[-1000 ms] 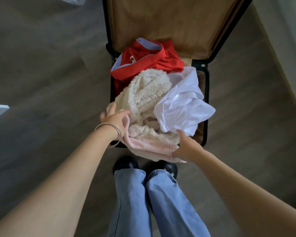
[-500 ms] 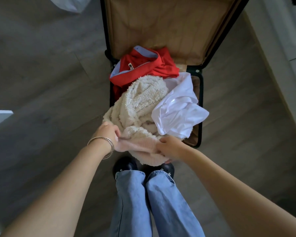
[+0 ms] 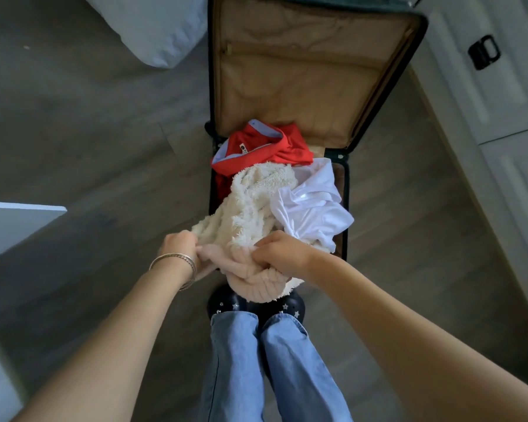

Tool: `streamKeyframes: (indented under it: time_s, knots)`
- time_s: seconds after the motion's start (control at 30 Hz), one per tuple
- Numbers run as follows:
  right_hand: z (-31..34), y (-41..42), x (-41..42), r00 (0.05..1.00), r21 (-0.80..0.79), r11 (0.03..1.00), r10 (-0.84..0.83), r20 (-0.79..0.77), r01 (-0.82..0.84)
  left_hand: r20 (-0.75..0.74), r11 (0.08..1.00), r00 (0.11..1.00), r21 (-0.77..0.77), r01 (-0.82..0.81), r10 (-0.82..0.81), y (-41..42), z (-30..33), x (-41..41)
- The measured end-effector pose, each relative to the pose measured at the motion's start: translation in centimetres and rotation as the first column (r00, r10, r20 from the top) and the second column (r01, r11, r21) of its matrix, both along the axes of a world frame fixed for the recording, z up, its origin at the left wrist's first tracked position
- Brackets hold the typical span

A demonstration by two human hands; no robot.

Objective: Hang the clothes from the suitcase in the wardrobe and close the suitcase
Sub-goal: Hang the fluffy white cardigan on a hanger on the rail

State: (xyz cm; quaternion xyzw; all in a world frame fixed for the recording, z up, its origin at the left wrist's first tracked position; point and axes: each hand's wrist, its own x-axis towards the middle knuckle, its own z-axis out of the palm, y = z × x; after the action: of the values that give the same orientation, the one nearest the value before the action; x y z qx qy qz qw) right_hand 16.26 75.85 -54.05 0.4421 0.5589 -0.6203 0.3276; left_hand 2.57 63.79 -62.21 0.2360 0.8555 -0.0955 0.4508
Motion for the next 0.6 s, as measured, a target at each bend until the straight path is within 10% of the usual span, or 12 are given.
streamKeyframes:
  time_s: [0.27,0.6]
  knots:
    - [9.1,1.6,-0.6,0.999,0.151,0.988,-0.021,0.046,0.014,-0.120,0.997,0.992,0.060,0.057,-0.049,1.2,11.9,-3.7]
    - [23.6,7.0,0.3,0.993,0.387,0.918,0.049,0.105,-0.086,-0.032,0.871,0.993,0.484,-0.082,0.111,7.1,29.2,-4.2]
